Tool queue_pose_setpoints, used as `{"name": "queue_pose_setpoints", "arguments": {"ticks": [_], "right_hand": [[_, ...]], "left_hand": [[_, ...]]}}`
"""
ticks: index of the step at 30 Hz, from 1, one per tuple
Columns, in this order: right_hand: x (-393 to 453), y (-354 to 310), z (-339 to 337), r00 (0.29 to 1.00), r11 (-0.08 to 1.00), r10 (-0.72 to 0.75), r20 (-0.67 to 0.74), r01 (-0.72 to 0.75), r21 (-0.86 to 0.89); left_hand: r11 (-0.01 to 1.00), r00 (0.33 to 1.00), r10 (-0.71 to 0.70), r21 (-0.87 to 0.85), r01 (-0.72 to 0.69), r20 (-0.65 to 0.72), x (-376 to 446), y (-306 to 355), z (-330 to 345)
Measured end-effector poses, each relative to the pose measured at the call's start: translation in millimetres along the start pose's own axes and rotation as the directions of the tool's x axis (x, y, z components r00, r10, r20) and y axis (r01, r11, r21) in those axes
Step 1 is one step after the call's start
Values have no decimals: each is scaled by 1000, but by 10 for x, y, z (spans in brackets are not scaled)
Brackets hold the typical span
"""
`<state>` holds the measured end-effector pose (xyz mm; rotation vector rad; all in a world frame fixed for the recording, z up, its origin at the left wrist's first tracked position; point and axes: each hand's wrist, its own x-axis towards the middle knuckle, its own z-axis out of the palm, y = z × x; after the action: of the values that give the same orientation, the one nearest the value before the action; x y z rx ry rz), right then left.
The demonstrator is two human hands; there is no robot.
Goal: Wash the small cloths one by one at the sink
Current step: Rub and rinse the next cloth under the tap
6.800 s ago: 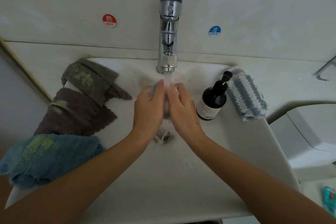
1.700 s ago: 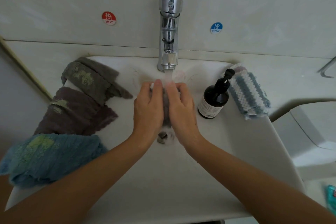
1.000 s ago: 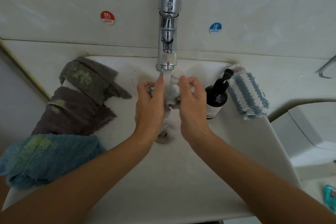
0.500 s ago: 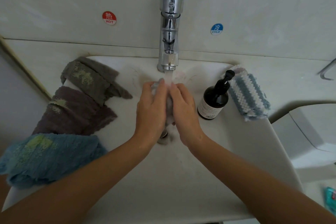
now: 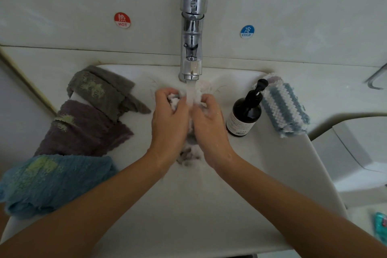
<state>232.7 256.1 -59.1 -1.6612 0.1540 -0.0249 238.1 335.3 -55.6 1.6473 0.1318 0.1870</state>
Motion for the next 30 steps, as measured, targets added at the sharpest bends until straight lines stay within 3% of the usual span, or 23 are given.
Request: {"name": "queue_pose_setpoints", "arguments": {"ticks": [4,8,18,25,30], "right_hand": [[-40,-24,-12,990,994,61,124,-72,87],[-64,-27,-4,963,981,169,208,-186,61],[-20,-77,-50,998,987,53,26,-56,154],[-32,-91,-49,999,971,17,34,-25,239],[-74,-60,31,998,991,-65,-27,68,118]], "left_hand": [[998,1000,-4,-68,6,20,22,15,-32],[996,997,25,-88,-18,77,13,45,-26],[1000,985,25,-14,-23,173,37,-30,19],[993,994,30,113,-41,101,-3,-92,63],[979,997,48,196,-60,67,-21,-91,55]]}}
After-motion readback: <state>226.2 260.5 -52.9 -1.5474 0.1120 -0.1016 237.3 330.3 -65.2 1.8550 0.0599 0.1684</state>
